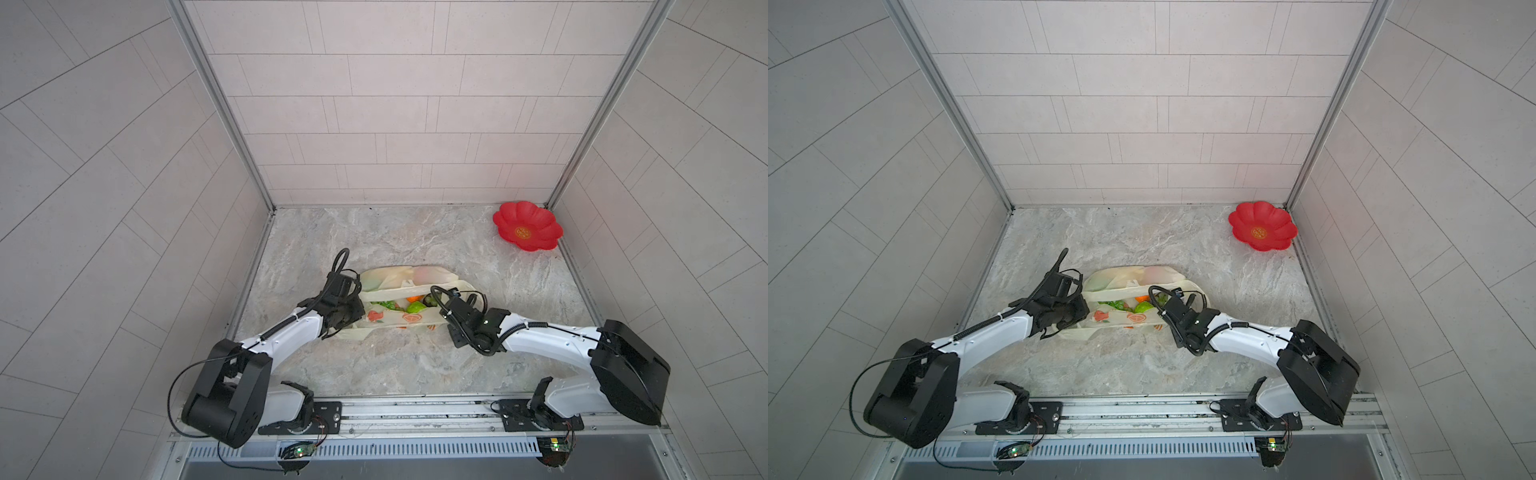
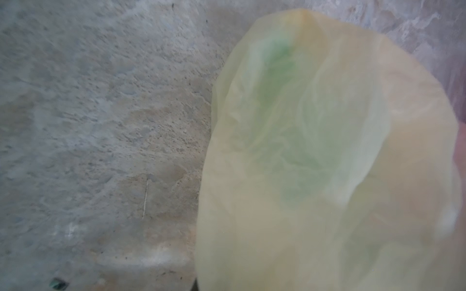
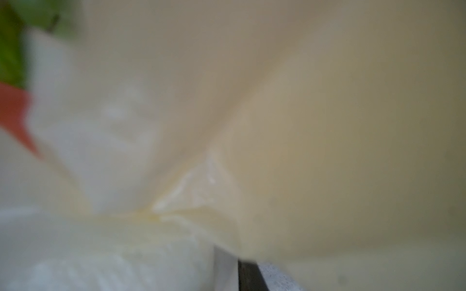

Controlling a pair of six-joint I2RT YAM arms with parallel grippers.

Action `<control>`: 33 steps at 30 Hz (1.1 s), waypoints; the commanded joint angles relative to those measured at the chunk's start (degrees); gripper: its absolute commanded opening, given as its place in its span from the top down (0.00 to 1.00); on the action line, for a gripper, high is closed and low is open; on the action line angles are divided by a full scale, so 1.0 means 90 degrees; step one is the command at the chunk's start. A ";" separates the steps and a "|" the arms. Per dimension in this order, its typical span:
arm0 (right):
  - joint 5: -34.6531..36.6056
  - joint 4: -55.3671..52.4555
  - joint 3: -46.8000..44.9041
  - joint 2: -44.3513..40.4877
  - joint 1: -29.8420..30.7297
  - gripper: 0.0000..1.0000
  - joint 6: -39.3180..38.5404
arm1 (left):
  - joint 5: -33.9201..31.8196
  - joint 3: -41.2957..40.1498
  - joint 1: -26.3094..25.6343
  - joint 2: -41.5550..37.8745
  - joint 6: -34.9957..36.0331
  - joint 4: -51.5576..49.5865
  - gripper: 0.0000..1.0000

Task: Take fruits out of the plastic bag
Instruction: Spread open the plastic bag at the top-center of the table.

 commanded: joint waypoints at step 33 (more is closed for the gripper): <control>-0.1187 -0.0134 0.0680 -0.2080 -0.0936 0.26 0.0674 | -0.0458 0.0390 -0.1381 -0.0014 0.0814 0.0836 1.00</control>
